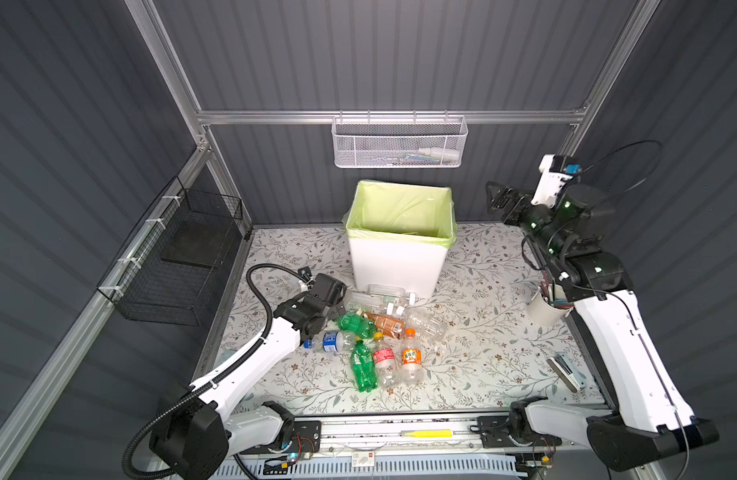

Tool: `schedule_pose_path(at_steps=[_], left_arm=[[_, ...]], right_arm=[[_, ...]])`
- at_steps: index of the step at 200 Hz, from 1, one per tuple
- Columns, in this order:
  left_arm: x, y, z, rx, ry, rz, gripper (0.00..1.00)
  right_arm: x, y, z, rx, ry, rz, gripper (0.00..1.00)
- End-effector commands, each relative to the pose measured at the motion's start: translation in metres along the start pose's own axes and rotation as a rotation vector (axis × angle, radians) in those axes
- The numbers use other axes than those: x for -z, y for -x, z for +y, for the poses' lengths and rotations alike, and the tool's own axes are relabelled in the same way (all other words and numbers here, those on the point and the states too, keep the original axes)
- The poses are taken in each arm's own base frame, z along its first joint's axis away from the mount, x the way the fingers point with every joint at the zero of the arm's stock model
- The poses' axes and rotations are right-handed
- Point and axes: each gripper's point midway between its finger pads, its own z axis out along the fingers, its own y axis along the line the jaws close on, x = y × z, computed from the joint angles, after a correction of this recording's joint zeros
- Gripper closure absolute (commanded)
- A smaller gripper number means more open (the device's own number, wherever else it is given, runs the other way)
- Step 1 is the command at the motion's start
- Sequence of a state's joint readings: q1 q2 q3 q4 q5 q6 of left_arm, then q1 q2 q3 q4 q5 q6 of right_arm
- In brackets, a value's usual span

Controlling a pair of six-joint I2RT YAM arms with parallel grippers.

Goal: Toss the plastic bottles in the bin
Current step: 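Grasp the second water bottle with the left gripper while the right withdraws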

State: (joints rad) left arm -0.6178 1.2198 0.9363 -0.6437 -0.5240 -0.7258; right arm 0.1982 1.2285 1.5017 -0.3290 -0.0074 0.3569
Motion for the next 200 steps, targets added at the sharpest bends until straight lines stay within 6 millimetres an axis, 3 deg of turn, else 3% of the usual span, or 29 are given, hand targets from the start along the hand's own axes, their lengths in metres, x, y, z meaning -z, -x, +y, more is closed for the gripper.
schedule_pose_path(at_steps=[1,31,53,77,109,200], left_arm=[[0.009,-0.006,-0.001,-0.100,0.056,0.018,0.00],[0.012,-0.019,0.015,-0.002,0.117,0.058,0.00],[0.014,-0.041,0.022,0.150,0.088,0.111,0.00],[0.013,-0.069,0.023,0.339,0.045,0.192,0.00],[0.006,-0.094,0.020,0.551,-0.002,0.252,0.00],[-0.014,-0.104,0.017,0.768,-0.062,0.208,0.00]], right_arm=[[-0.006,-0.055,-0.031,-0.070,-0.074,0.114,0.01],[0.010,-0.115,-0.053,-0.180,-0.123,0.210,0.01],[0.018,-0.160,-0.068,-0.245,-0.161,0.286,0.01],[0.023,-0.189,-0.078,-0.284,-0.195,0.332,0.01],[0.019,-0.198,-0.081,-0.287,-0.206,0.359,0.01],[0.014,-0.205,-0.084,-0.266,-0.219,0.390,0.01]])
